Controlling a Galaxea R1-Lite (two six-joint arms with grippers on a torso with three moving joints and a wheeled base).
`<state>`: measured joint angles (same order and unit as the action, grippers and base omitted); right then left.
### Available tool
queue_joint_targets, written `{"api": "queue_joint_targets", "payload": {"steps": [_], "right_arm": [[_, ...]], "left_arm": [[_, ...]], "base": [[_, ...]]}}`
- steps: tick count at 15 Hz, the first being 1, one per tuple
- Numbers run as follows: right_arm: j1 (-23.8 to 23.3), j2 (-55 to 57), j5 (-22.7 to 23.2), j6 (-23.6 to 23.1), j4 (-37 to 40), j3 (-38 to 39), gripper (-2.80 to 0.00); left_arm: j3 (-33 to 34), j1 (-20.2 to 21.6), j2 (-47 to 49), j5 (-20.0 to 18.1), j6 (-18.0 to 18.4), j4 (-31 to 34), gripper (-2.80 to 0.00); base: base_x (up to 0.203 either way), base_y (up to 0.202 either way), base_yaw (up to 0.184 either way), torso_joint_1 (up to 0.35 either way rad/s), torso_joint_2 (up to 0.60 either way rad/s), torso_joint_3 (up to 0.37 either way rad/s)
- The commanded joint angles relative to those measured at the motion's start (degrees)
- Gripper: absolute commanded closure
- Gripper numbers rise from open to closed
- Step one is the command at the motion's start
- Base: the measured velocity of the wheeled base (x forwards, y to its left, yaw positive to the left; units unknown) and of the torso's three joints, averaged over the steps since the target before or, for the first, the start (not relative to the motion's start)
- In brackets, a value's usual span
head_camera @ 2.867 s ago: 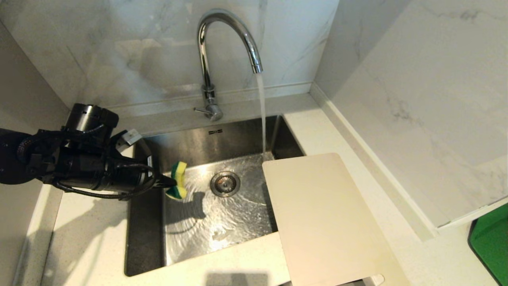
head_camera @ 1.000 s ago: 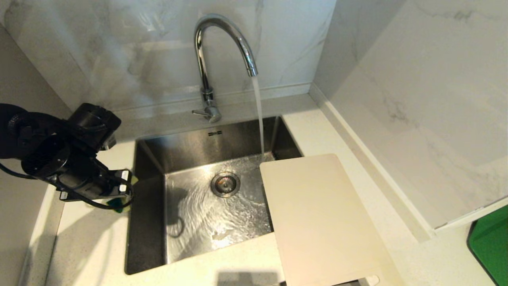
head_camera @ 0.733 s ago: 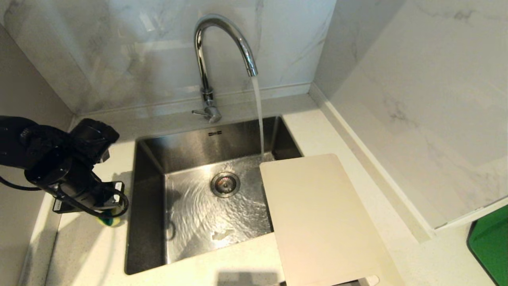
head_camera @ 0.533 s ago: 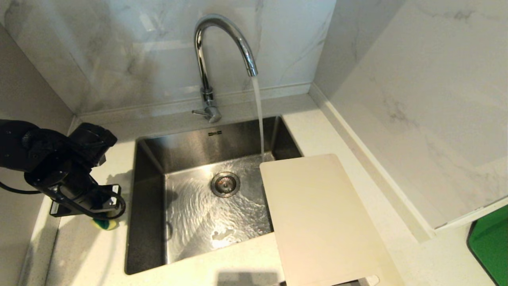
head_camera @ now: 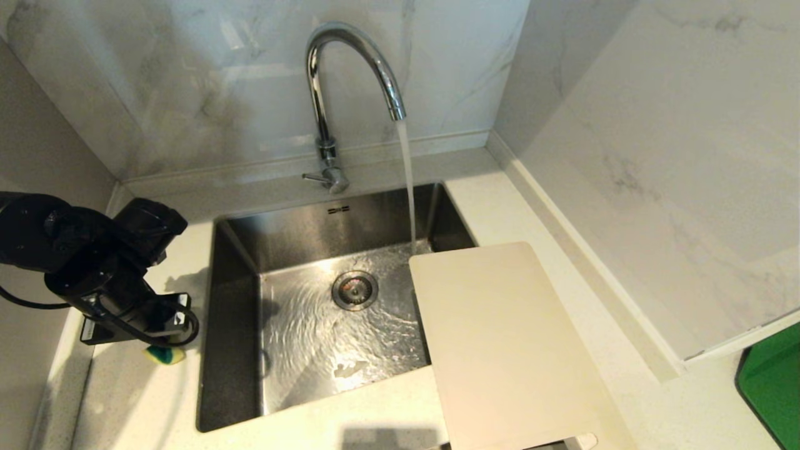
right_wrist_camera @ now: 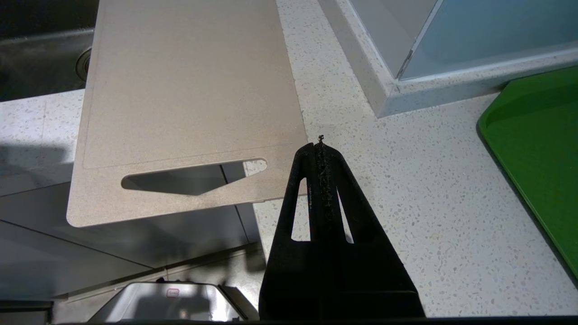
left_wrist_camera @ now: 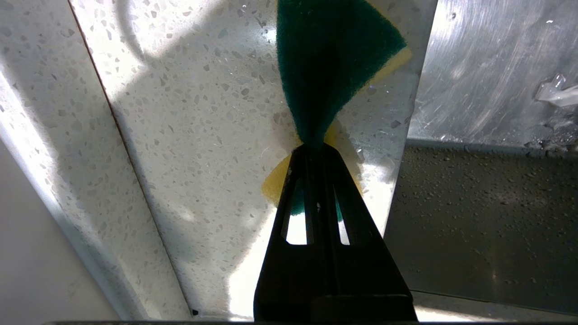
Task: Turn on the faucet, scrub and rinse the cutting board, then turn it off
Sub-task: Put down the cleaning cloth
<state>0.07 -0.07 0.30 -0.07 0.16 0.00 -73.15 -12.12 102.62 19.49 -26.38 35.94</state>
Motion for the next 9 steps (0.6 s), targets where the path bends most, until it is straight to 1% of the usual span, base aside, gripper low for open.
{"api": "queue_joint_targets", "payload": {"steps": [1,2,3,9], "right_arm": [[0.0,0.1,0.0,0.0,0.0,0.0,0.0],[0.0,0.1,0.0,0.0,0.0,0.0,0.0],[0.0,0.1,0.0,0.0,0.0,0.0,0.0],[0.0,0.1,0.0,0.0,0.0,0.0,0.0]], "left_arm": [[0.0,0.0,0.2,0.2,-0.2,0.2,0.0],[0.0,0.0,0.2,0.3,-0.2,0.2,0.0],[0.0,0.0,0.1,0.4,-0.2,0.2,-2.8],[0.1,-0.3,-2.2,0.1,-0.2,0.3,-2.8]], "base": [[0.0,0.0,0.0,0.0,0.0,0.0],[0.0,0.0,0.0,0.0,0.0,0.0],[0.0,0.0,0.0,0.0,0.0,0.0],[0.0,0.0,0.0,0.0,0.0,0.0]]}}
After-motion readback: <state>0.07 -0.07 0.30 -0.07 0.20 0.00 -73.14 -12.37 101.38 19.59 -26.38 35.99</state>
